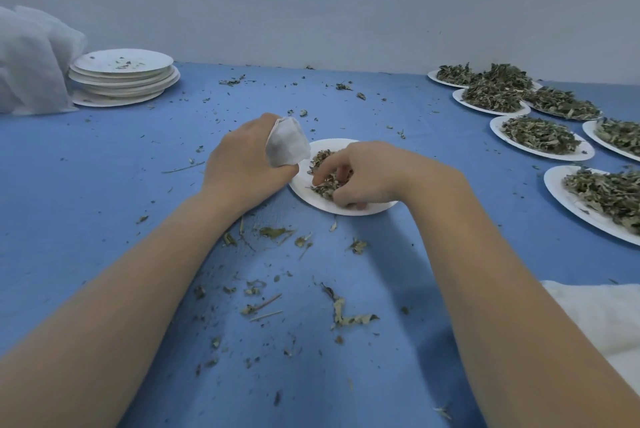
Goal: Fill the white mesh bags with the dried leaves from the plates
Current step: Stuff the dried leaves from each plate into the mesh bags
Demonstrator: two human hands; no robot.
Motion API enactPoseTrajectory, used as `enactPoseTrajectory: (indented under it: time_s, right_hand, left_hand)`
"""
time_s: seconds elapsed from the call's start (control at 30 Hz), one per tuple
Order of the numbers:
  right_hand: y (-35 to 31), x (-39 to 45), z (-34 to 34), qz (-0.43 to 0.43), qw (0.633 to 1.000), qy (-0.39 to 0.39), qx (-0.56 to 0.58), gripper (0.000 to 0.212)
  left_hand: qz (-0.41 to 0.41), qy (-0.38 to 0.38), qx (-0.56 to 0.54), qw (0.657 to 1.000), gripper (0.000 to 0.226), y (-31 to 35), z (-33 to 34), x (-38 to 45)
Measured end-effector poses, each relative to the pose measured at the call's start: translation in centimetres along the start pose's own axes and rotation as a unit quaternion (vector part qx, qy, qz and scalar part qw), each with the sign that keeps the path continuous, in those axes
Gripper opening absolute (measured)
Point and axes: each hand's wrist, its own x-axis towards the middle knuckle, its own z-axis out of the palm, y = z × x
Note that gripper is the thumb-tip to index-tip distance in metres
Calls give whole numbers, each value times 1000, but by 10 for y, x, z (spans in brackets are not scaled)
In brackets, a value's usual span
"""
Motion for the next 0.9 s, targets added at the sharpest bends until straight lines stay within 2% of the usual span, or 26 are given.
enactPoseTrajectory:
  time_s: [0.13, 0.3, 0.53, 0.7, 0.9]
  right_hand:
    - [3, 5, 8, 5, 997, 65, 28, 24]
    - [6, 10, 18, -8, 994, 104, 35, 20]
    - [17, -5, -10, -35, 962, 190, 192, 17]
    - [10, -9, -9, -71, 951, 190, 235, 22]
    - [5, -6, -3, -100, 936, 185, 282, 29]
  left_hand:
    - [2, -4, 5, 1000, 46, -2, 1, 0]
    - [12, -29, 34, 999, 45, -3, 1, 1]
    - [47, -20, 50, 997, 52, 0, 0, -2]
    - [93, -16, 70, 993, 54, 6, 0, -5]
    - [77, -9, 19, 997, 54, 11, 1, -6]
